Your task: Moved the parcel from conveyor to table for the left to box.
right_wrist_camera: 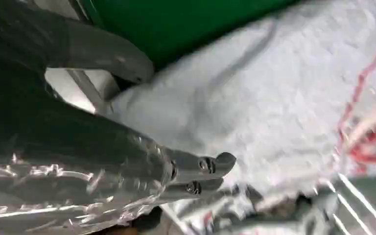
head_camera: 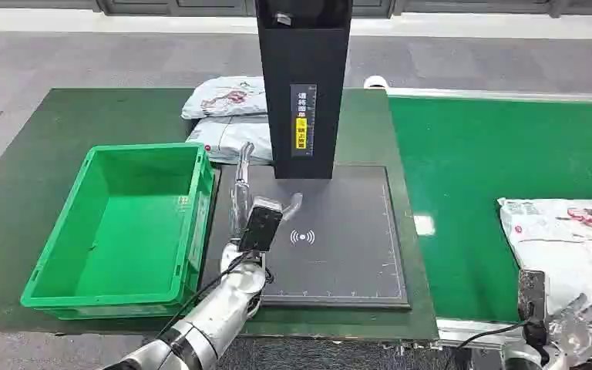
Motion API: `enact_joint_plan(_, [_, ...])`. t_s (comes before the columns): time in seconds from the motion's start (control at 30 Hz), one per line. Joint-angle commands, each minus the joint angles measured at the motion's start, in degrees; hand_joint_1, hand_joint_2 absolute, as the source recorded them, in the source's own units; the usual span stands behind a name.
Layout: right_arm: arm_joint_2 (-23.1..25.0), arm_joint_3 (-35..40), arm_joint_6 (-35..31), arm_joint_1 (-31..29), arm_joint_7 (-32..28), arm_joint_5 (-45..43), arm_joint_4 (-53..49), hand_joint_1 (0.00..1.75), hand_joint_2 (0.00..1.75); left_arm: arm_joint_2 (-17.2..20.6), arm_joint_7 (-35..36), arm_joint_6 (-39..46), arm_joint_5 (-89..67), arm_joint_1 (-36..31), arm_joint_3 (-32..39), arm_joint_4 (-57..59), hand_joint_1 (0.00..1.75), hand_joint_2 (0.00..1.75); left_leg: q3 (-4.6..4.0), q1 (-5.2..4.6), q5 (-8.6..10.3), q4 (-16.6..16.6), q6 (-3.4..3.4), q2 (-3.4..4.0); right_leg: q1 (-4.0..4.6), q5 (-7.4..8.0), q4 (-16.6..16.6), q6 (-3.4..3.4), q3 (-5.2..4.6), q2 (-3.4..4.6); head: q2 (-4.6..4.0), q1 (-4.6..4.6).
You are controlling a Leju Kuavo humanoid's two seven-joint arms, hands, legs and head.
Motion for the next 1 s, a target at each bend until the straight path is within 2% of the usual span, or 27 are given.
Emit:
enact_joint_plan(0.03, [-2.7, 1.2, 10.0, -0.8, 6.3, -0.8, 5.8, 0.00, 1.75, 0.4, 0.2, -0.8, -0.4, -1.7, 1.9, 2.4, 0.00, 1.75, 0.16, 0.03, -0.04, -0.1, 0.04, 0.21, 0.09, 0.00, -0.1, -0.06, 0.19, -0.15, 0.00, 0.00])
enact_joint_plan(0.1, [-3.1, 2.5, 11.5, -0.6, 8.4, 0.1, 6.0, 0.00, 1.75, 0.4, 0.2, -0.8, -0.4, -1.9, 1.9, 2.6, 0.00, 1.75, 0.20, 0.05, -0.02, -0.1, 0.05, 0.25, 0.19, 0.04, -0.2, -0.04, 0.27, -0.10, 0.00, 0.00])
enact_joint_plan(0.13, [-3.2, 3.0, 14.0, -0.5, 9.7, -0.4, 5.7, 1.54, 1.75, 0.4, 0.2, -0.8, -0.3, -2.2, 1.9, 2.9, 0.00, 1.75, 0.21, 0.04, -0.01, 0.0, 0.08, 0.28, 0.19, 0.07, -0.2, -0.02, 0.29, -0.09, 0.00, 0.00])
enact_joint_plan(0.17, [-3.3, 3.2, 15.2, -0.4, 10.4, -0.4, 5.9, 1.75, 1.75, 0.4, 0.2, -0.9, -0.4, -2.2, 1.9, 3.0, 0.00, 1.75, 0.18, 0.02, -0.02, 0.0, 0.11, 0.19, 0.12, 0.02, -0.1, 0.03, 0.27, -0.08, 0.00, -0.02])
enact_joint_plan(0.4, [-3.5, 3.4, 17.9, -0.1, 12.0, -1.1, 6.0, 1.75, 1.75, 0.4, 0.2, -1.1, -0.3, -2.3, 2.0, 3.2, 0.00, 1.75, 0.30, 0.16, 0.05, 0.0, 0.30, 0.35, 0.20, 0.31, -0.5, 0.33, 0.56, -0.01, 0.00, 0.02])
enact_joint_plan(0.47, [-3.3, 3.4, 18.5, 0.0, 12.2, -1.4, 5.9, 1.75, 1.75, 0.3, 0.2, -1.1, -0.2, -2.4, 2.1, 3.4, 0.00, 1.75, 0.31, 0.19, 0.09, 0.1, 0.41, 0.20, 0.14, 0.29, -0.5, 0.46, 0.63, -0.04, 0.00, 0.00])
enact_joint_plan(0.7, [-1.1, 5.2, 19.2, -0.3, 5.8, -7.6, 3.4, 1.75, 1.75, 0.8, 0.2, -1.3, 0.3, -2.2, 2.5, 3.0, 0.00, 1.75, 0.33, 0.21, 0.13, 0.1, 0.51, 0.20, 0.16, 0.39, -0.7, 0.59, 0.76, 0.02, 0.00, 0.02])
enact_joint_plan(0.8, [1.7, 8.9, 19.6, -0.4, -1.1, -12.9, -1.6, 1.75, 1.75, 1.2, 0.2, -1.2, 0.5, -2.1, 2.9, 2.7, 0.00, 1.75, 0.35, 0.18, 0.09, 0.1, 0.49, 0.38, 0.19, 0.42, -0.6, 0.58, 0.72, 0.18, 0.00, 0.02])
enact_joint_plan(0.87, [5.6, 15.6, 21.1, 1.2, -4.5, -18.6, -10.5, 1.75, 1.75, 1.5, 0.2, -2.4, 1.6, -1.7, 4.1, 1.7, 0.00, 1.75, 0.35, 0.12, 0.10, 0.1, 0.48, 0.40, 0.15, 0.41, -0.6, 0.58, 0.67, 0.20, 0.00, 0.00])
enact_joint_plan(1.0, [9.2, 26.6, 21.6, 4.9, -2.2, -24.7, -23.0, 1.75, 1.75, 1.5, 0.2, -3.7, 2.7, -1.3, 5.8, 0.7, 0.00, 1.75, 0.27, 0.09, 0.10, 0.0, 0.47, 0.50, 0.12, 0.41, -0.5, 0.55, 0.53, 0.27, 0.00, 0.00])
